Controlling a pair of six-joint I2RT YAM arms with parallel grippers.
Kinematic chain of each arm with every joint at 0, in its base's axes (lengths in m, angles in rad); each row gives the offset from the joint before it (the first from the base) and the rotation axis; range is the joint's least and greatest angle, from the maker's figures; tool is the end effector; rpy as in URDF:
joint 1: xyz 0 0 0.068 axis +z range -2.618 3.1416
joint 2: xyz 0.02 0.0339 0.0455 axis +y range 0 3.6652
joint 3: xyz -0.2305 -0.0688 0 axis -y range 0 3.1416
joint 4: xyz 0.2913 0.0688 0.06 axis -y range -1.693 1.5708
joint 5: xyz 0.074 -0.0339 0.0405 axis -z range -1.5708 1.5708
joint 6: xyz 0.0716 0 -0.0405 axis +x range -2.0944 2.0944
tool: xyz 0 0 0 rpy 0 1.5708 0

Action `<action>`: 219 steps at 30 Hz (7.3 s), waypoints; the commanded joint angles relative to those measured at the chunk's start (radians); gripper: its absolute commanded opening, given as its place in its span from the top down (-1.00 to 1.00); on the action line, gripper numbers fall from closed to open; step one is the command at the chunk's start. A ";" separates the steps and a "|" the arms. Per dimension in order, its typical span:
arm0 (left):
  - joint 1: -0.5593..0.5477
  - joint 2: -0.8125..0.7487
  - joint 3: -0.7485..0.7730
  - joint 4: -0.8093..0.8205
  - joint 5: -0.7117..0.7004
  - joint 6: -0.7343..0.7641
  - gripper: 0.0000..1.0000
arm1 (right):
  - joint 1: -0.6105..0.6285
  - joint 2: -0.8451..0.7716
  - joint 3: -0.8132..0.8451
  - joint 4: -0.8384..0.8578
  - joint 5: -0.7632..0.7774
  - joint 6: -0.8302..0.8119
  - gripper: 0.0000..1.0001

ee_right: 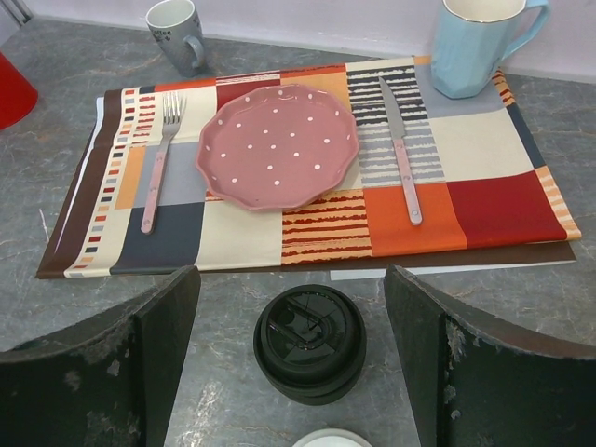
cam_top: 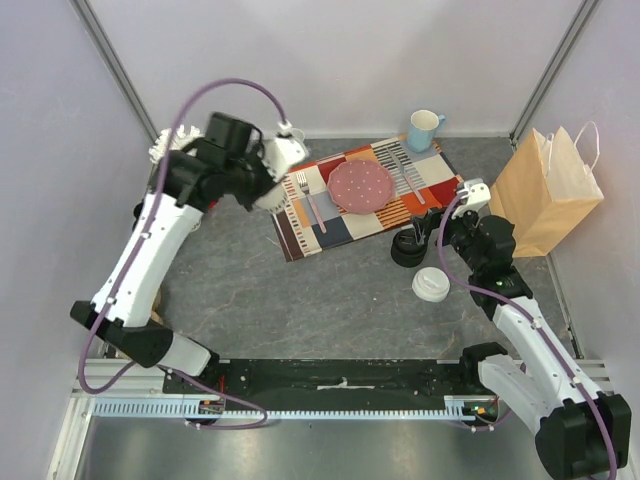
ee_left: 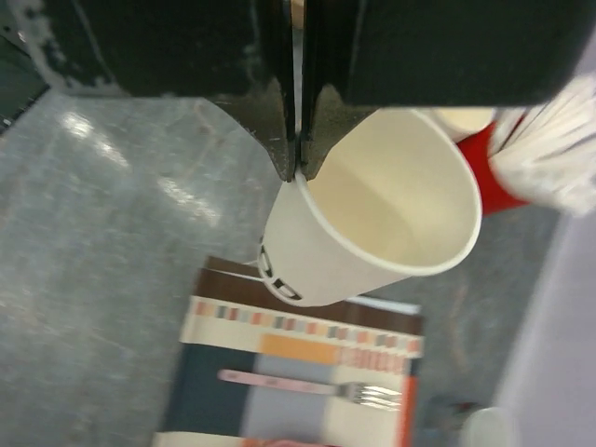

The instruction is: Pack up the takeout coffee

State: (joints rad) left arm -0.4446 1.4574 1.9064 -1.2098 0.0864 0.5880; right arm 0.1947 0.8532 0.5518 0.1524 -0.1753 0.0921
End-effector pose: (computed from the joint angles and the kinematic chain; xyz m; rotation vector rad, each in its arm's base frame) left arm 0.3003 -0.1499 0.4228 1.1867 2.0031 -0.0289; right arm 0.2991 0.0717 0.2365 -0.2189 1.7171 0.3625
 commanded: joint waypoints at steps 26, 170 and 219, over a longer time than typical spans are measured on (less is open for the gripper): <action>-0.582 0.116 -0.652 0.451 -0.034 -0.014 0.95 | 0.005 -0.077 0.048 -0.079 0.071 -0.026 -0.78; 0.779 0.147 -0.510 0.401 -0.056 0.047 0.45 | 0.005 -0.080 0.082 -0.123 -0.049 -0.002 -0.86; 0.779 0.227 -0.422 0.332 -0.060 0.058 0.69 | 0.005 -0.079 0.079 -0.119 -0.050 -0.003 -0.88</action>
State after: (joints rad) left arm 0.3317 1.6764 1.4605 -0.8837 0.0422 0.6151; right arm 0.1947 0.7864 0.5926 0.0196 -0.2127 0.0826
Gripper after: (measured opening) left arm 0.163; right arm 0.939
